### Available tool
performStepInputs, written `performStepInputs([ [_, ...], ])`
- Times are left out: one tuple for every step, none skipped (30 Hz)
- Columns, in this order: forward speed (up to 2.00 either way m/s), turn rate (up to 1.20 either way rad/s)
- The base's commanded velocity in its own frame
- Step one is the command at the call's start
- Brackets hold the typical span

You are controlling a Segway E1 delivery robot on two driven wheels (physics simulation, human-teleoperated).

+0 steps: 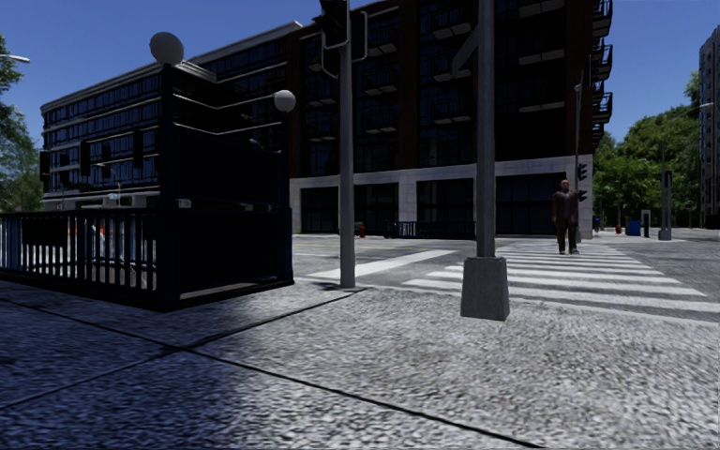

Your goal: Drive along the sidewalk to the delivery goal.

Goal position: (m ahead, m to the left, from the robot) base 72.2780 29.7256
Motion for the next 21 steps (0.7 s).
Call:
performStepInputs([
  [1.21, 0.0],
  [1.21, 0.0],
  [1.21, 0.0],
  [1.21, 0.0],
  [1.21, 0.0],
  [1.21, 0.0],
  [1.21, 0.0],
  [1.21, 0.0],
  [1.22, 0.0],
  [1.22, 0.0],
  [1.22, 0.0],
  [1.22, 0.0],
  [1.22, 0.18],
  [1.22, 0.26],
  [1.22, 0.26],
  [1.22, 0.28],
  [1.22, 0.29],
  [1.22, 0.29],
  [1.23, 0.29],
  [1.23, 0.29],
  [1.23, 0.29],
])
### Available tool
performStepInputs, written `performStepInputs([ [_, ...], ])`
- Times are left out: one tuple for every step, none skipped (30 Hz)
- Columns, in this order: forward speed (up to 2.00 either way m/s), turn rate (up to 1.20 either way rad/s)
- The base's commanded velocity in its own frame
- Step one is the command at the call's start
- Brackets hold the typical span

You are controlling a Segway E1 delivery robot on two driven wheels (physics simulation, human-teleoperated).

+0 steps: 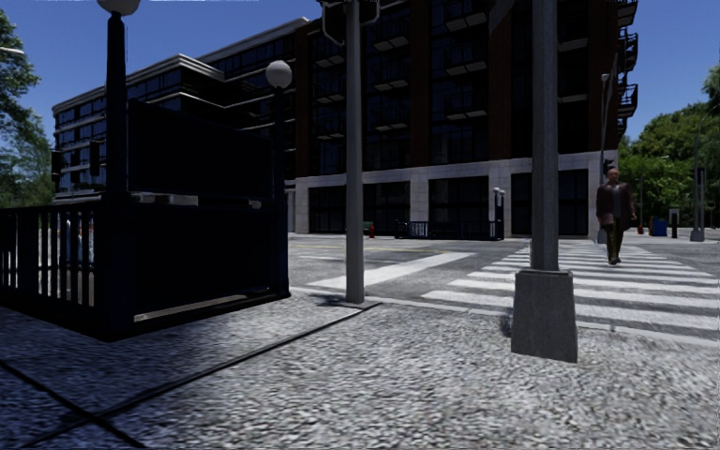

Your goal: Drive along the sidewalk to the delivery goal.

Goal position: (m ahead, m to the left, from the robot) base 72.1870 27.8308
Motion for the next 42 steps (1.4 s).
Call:
performStepInputs([
  [1.23, 0.29],
  [1.23, 0.29],
  [1.24, 0.29],
  [1.24, 0.29],
  [1.24, 0.29],
  [1.24, 0.29],
  [1.24, 0.28],
  [1.24, 0.27],
  [1.24, 0.27],
  [1.24, 0.27],
  [1.24, 0.27],
  [1.24, 0.26],
  [1.24, 0.17],
  [1.24, 0.0],
  [1.24, 0.0],
  [1.24, 0.0],
  [1.24, 0.0],
  [1.24, 0.0],
  [1.24, 0.0],
  [1.24, 0.0],
  [1.24, 0.0],
  [1.24, 0.0],
  [1.24, 0.0],
  [1.25, 0.0],
  [1.25, 0.0],
  [1.25, 0.0],
  [1.25, 0.0],
  [1.25, -0.01],
  [1.25, -0.04],
  [1.25, -0.13],
  [1.25, -0.21],
  [1.25, -0.21],
  [1.25, -0.31],
  [1.25, -0.36],
  [1.24, -0.38],
  [1.24, -0.38],
  [1.24, -0.38],
  [1.24, -0.39],
  [1.23, -0.44],
  [1.23, -0.44],
  [1.21, -0.52],
  [1.15, -0.55],
])
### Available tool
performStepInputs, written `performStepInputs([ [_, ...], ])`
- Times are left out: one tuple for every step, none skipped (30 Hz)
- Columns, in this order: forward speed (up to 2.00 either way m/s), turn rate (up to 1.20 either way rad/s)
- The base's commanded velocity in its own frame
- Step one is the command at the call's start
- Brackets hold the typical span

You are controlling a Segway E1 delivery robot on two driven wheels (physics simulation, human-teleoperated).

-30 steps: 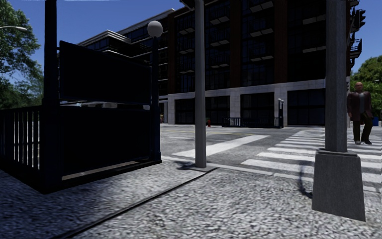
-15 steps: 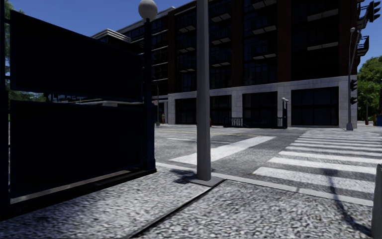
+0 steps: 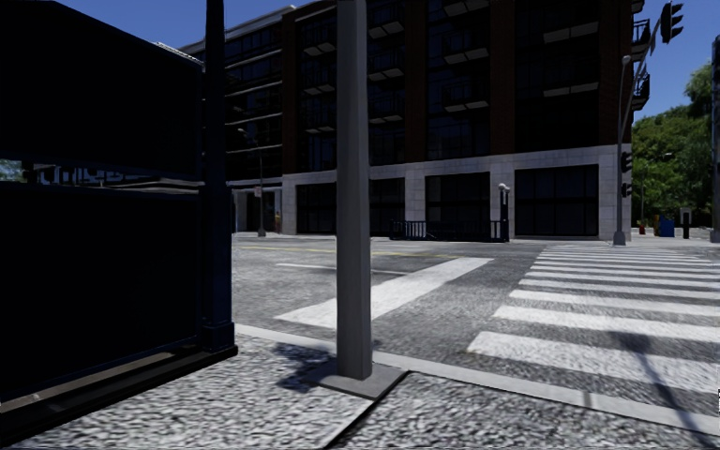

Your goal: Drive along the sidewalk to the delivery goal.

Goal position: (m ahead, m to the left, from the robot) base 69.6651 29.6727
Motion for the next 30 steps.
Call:
performStepInputs([
  [1.13, -0.55],
  [1.13, -0.55],
  [1.13, -0.55],
  [1.12, -0.55],
  [1.12, -0.55],
  [1.12, -0.57],
  [1.12, -0.57],
  [1.12, -0.59],
  [1.12, -0.66],
  [1.12, -0.7],
  [1.12, -0.71],
  [1.12, -0.71],
  [1.12, -0.71],
  [1.12, -0.71],
  [1.12, -0.71],
  [1.12, -0.71],
  [1.12, -0.71],
  [1.12, -0.71],
  [1.12, -0.71],
  [1.12, -0.69],
  [1.12, -0.69],
  [1.12, -0.66],
  [1.12, -0.62],
  [1.12, -0.55],
  [1.12, -0.5],
  [1.12, -0.44],
  [1.12, -0.39],
  [1.13, -0.28],
  [1.15, -0.11],
  [1.16, 0.0],
])
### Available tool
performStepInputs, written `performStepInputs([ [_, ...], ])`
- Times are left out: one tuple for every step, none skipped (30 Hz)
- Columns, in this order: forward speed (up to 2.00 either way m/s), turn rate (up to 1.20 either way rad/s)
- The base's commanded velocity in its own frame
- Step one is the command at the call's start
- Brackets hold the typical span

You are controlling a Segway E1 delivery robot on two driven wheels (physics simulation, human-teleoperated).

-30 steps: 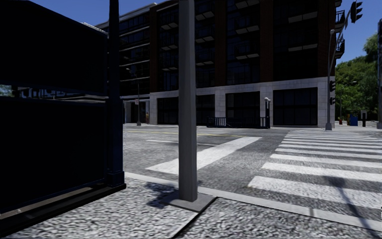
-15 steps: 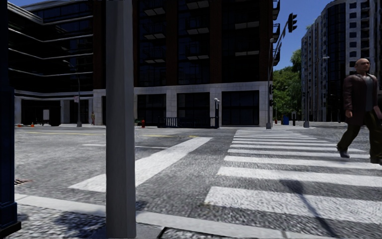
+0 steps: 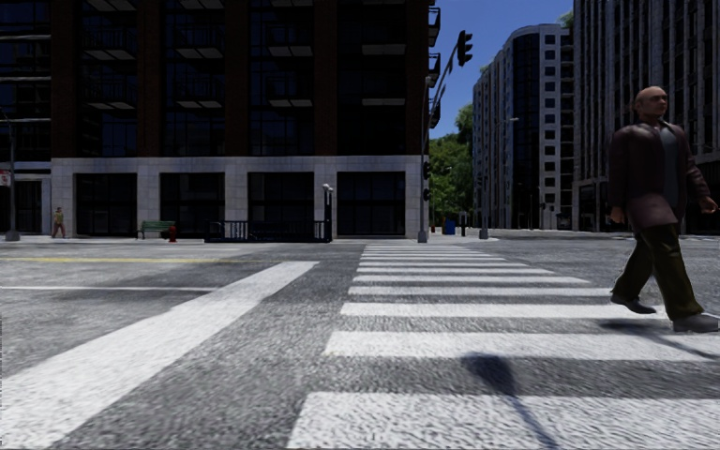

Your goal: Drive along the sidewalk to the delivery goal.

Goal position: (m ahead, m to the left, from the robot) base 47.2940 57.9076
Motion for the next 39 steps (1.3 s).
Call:
performStepInputs([
  [1.17, 0.0],
  [1.18, 0.0],
  [1.18, 0.0],
  [1.19, 0.0],
  [1.19, 0.0],
  [1.22, 0.0],
  [1.25, 0.0],
  [1.41, 0.0],
  [2.0, 0.0],
  [2.0, 0.0],
  [2.0, 0.0],
  [2.0, 0.0],
  [2.0, 0.0],
  [2.0, 0.0],
  [2.0, 0.0],
  [2.0, 0.0],
  [2.0, 0.0],
  [2.0, 0.0],
  [2.0, 0.0],
  [2.0, 0.0],
  [2.0, 0.0],
  [2.0, 0.0],
  [2.0, 0.0],
  [2.0, 0.0],
  [2.0, -0.05],
  [2.0, -0.19],
  [2.0, -0.27],
  [2.0, -0.29],
  [2.0, -0.3],
  [2.0, -0.3],
  [2.0, -0.3],
  [2.0, -0.3],
  [2.0, -0.3],
  [2.0, -0.3],
  [2.0, -0.3],
  [2.0, -0.3],
  [2.0, -0.3],
  [2.0, -0.3],
  [2.0, -0.3],
])
